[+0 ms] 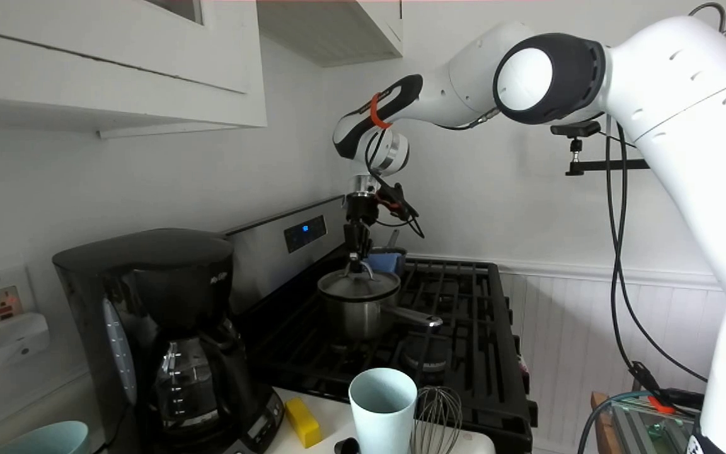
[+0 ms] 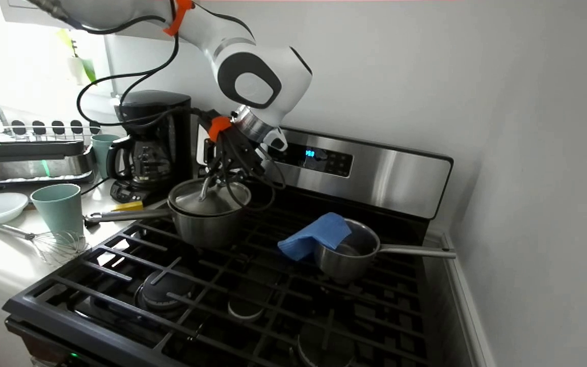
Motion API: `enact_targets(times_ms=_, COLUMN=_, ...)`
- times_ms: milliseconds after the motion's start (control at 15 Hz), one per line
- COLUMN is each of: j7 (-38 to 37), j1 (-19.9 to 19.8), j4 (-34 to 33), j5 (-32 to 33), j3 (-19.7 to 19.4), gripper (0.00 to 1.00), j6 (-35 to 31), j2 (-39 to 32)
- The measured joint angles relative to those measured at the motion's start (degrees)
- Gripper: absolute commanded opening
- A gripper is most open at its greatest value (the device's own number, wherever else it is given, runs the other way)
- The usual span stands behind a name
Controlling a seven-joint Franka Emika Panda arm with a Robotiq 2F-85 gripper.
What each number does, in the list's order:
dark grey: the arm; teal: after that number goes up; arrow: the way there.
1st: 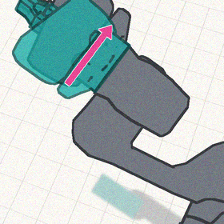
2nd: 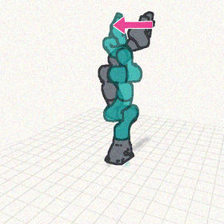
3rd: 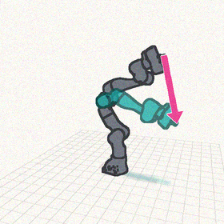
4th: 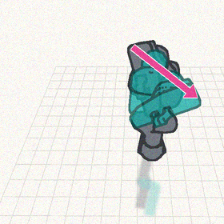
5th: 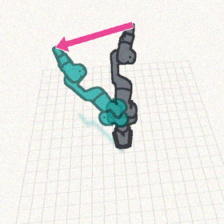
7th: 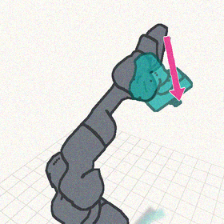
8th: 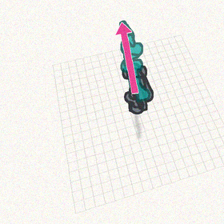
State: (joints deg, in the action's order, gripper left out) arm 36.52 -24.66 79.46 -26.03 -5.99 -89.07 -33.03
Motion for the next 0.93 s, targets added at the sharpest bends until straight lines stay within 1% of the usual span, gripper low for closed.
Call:
enact_targets(times_ms=333, j7=-0.4, j1=0.0, j4=-0.2, j5=0.0, j3=-0.1, gripper=0.04, j6=0.0, j2=1.3)
enact_targets(times_ms=733, j7=-8.1, j1=-0.2, j4=-0.1, j5=0.1, j3=-1.9, gripper=0.04, j6=-1.0, j2=4.1)
enact_targets(times_ms=800, j7=-9.2, j1=-0.3, j4=0.1, j5=0.1, j3=-2.2, gripper=0.15, j6=-1.1, j2=4.7)
enact_targets(times_ms=933, j7=-9.3, j1=-0.5, j4=0.1, j5=0.1, j3=-2.2, gripper=0.15, j6=-1.1, j2=4.9)
